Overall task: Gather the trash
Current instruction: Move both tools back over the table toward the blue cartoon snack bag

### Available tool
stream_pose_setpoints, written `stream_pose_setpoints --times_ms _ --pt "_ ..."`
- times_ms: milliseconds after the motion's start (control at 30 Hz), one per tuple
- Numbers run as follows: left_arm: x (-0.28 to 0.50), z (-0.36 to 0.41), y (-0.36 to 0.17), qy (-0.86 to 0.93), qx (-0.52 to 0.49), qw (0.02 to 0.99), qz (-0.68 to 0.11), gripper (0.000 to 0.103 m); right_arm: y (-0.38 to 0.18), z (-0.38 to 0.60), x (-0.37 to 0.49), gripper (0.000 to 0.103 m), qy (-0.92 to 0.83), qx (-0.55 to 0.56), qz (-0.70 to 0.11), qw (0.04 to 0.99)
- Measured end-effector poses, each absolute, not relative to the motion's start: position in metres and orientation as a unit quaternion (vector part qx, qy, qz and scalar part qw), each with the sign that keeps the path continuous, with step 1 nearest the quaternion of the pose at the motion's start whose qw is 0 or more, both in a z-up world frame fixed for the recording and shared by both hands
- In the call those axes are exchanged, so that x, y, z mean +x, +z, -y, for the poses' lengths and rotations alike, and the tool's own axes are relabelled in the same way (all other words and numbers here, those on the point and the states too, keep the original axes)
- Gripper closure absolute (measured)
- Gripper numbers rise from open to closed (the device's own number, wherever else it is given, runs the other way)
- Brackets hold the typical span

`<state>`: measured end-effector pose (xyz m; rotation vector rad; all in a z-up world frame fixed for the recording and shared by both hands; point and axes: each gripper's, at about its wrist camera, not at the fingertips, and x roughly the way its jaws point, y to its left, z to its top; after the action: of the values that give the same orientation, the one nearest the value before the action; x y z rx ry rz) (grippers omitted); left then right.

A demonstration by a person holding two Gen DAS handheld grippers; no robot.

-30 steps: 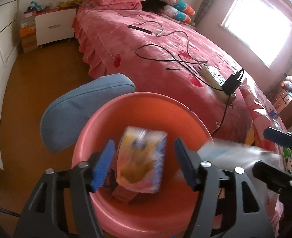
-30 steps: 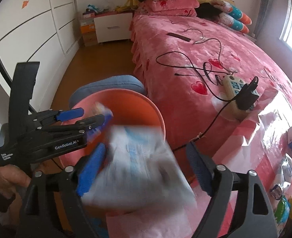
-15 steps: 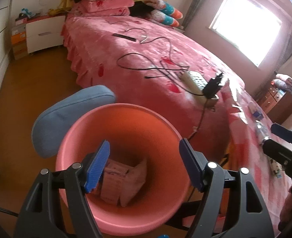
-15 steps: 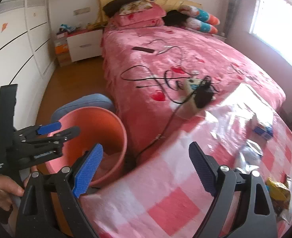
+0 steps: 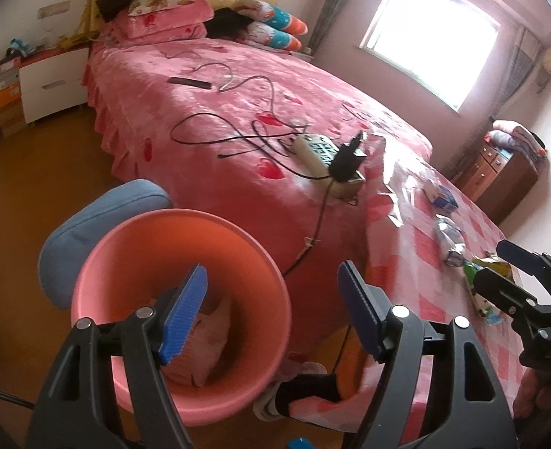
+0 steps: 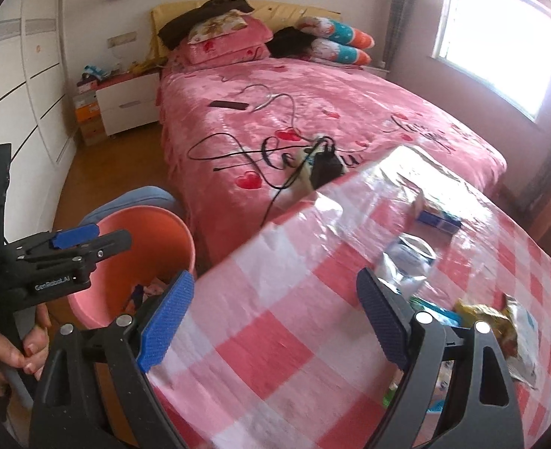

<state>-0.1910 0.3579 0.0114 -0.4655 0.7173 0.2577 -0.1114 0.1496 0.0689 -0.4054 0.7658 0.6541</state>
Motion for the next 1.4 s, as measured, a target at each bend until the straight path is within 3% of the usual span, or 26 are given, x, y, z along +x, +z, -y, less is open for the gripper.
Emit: stream_pose_setpoints --times_ms 1400 --pt "-0.146 -0.194 0.043 -0.012 -0.132 0.917 -0.377 0.030 0.064 0.016 -0.105 0.015 0.179 -0.125 -0.373 0.902"
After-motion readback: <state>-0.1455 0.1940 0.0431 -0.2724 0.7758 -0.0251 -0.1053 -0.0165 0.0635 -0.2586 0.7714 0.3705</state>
